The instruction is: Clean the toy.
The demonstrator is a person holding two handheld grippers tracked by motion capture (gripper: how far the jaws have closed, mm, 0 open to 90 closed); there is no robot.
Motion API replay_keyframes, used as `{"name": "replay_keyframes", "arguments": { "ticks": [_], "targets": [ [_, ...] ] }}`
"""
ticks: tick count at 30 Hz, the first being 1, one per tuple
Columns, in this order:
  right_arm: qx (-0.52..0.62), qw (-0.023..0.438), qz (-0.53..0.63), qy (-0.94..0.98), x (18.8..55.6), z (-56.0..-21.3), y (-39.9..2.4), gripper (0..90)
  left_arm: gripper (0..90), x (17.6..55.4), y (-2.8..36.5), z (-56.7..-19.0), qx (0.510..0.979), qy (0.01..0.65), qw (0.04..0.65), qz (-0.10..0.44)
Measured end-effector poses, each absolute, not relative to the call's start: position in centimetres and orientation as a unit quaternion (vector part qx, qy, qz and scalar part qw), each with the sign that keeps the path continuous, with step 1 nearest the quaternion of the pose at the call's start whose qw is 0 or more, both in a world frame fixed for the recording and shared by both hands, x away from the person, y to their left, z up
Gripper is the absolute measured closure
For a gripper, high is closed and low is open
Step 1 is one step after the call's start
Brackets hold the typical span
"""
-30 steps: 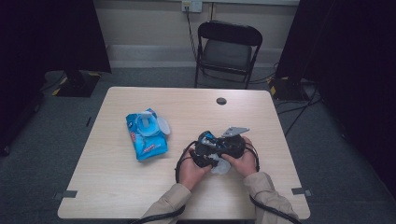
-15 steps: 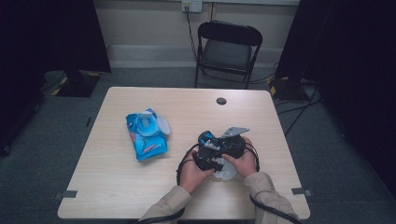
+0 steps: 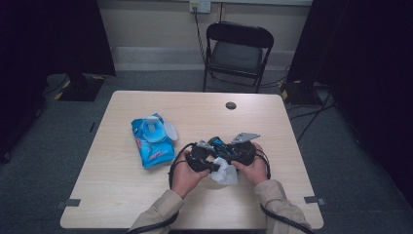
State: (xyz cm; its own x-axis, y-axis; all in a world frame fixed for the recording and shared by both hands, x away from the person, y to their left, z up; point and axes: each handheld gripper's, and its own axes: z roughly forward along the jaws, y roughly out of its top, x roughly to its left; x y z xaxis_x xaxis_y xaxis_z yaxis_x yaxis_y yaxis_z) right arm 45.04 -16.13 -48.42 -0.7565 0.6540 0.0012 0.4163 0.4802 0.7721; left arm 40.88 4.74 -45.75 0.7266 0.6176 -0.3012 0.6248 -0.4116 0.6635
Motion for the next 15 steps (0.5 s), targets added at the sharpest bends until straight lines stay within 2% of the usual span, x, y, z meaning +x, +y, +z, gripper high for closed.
{"name": "replay_keyframes", "arguments": {
  "ticks": [8,15],
  "targets": [
    [0.316,0.149,0.399,0.848,45.0,-48.4,-16.1,47.5,85.0,42.5,8.0,-45.2,0.826,0.405,0.39,0.032],
    [0.317,0.15,0.399,0.848,45.1,-48.4,-16.0,47.5,84.8,44.1,8.3,-46.4,0.821,0.438,0.36,0.071]
  ]
}}
